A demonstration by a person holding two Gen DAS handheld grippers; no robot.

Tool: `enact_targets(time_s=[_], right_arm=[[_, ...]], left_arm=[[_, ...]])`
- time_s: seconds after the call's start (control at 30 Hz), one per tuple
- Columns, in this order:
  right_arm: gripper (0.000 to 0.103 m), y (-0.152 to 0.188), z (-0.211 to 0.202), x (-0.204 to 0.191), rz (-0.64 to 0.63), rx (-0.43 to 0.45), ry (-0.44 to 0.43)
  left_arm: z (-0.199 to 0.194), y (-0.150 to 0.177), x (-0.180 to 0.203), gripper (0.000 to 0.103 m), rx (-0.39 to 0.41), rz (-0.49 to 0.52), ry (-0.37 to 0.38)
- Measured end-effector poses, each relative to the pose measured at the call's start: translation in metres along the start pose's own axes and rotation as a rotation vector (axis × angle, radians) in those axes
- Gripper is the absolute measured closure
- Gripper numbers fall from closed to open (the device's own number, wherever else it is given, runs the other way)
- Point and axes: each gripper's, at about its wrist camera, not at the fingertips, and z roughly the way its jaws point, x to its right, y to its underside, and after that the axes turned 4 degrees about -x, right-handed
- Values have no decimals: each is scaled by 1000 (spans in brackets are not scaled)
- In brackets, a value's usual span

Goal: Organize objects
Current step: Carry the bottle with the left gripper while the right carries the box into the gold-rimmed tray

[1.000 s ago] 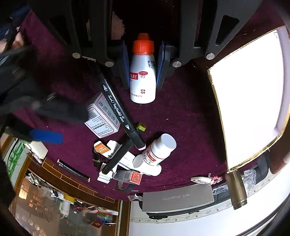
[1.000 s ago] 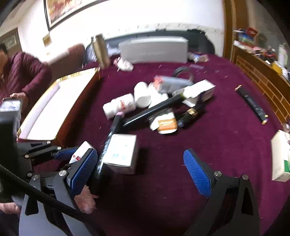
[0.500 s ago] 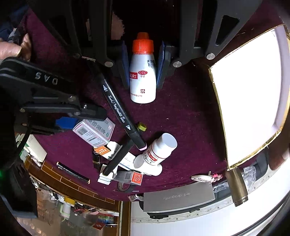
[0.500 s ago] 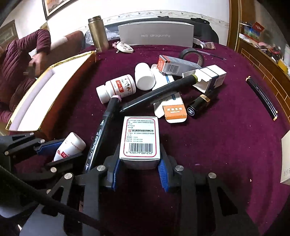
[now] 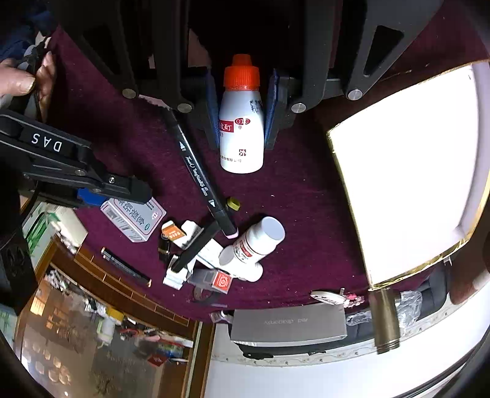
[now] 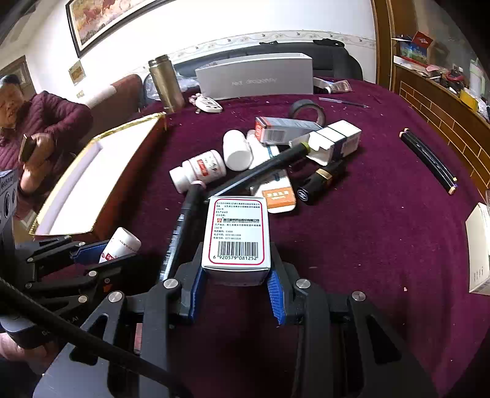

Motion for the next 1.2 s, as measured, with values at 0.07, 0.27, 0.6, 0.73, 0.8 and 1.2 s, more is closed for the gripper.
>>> enact_targets(time_s=[0.07, 0.27, 0.6, 0.73, 0.8, 1.2], right_arm=[[70, -1, -2, -7, -18, 0, 0], [70, -4, -9, -39, -87, 4, -30], [70, -22, -2, -91, -147, -57, -139], [70, -32, -2, -113, -186, -60, -149], [70, -38, -2, -128, -215, -59, -153], [70, -113, 41, -196, -229, -148, -228]], left_arm=[[-6, 2, -4, 80, 12, -12, 2], [-30, 10, -29, 80, 64, -78, 5], [-63, 18, -82, 80, 139, -192, -27], [-69, 14, -103, 80, 154, -228, -51], [-72, 11, -115, 80, 157, -245, -68], [-59, -39, -212, 80, 129, -431, -167]])
